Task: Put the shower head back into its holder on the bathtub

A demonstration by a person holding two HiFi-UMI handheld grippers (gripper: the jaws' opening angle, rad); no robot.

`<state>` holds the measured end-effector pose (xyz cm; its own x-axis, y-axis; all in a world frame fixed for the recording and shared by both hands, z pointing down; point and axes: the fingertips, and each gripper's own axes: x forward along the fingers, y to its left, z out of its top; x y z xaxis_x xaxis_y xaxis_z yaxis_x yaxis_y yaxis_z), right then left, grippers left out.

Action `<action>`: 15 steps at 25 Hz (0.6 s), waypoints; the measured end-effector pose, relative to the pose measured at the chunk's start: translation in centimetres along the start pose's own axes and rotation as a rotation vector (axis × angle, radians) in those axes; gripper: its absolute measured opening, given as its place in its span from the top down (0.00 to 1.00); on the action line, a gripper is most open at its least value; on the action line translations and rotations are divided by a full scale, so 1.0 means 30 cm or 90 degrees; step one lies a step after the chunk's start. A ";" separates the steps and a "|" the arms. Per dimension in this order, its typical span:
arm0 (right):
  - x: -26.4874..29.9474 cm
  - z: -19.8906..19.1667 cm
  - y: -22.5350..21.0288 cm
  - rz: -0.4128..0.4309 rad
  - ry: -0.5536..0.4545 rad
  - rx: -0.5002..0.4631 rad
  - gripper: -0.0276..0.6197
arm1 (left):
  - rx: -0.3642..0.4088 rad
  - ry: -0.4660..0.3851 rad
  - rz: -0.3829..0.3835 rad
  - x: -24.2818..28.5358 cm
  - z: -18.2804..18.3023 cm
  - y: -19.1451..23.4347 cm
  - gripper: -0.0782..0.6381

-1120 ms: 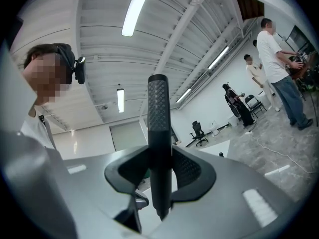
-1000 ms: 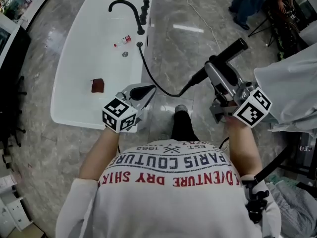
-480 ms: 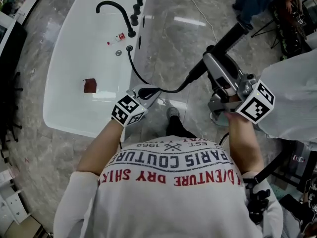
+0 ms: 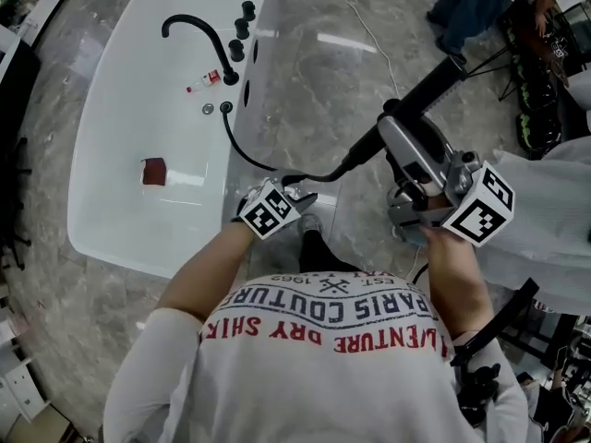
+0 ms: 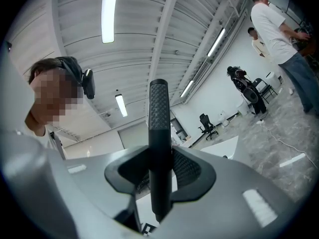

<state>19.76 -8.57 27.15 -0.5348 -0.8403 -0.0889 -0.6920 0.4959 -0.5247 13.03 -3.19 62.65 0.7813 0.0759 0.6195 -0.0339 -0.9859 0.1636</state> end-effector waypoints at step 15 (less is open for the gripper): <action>-0.077 0.075 -0.047 -0.028 -0.016 0.003 0.74 | 0.064 0.036 0.030 0.252 -0.080 0.042 0.78</action>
<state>23.08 -7.82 26.18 -0.4916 -0.8665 -0.0861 -0.7122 0.4570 -0.5329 17.39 -3.49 69.39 0.7442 0.0351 0.6671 -0.0041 -0.9984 0.0571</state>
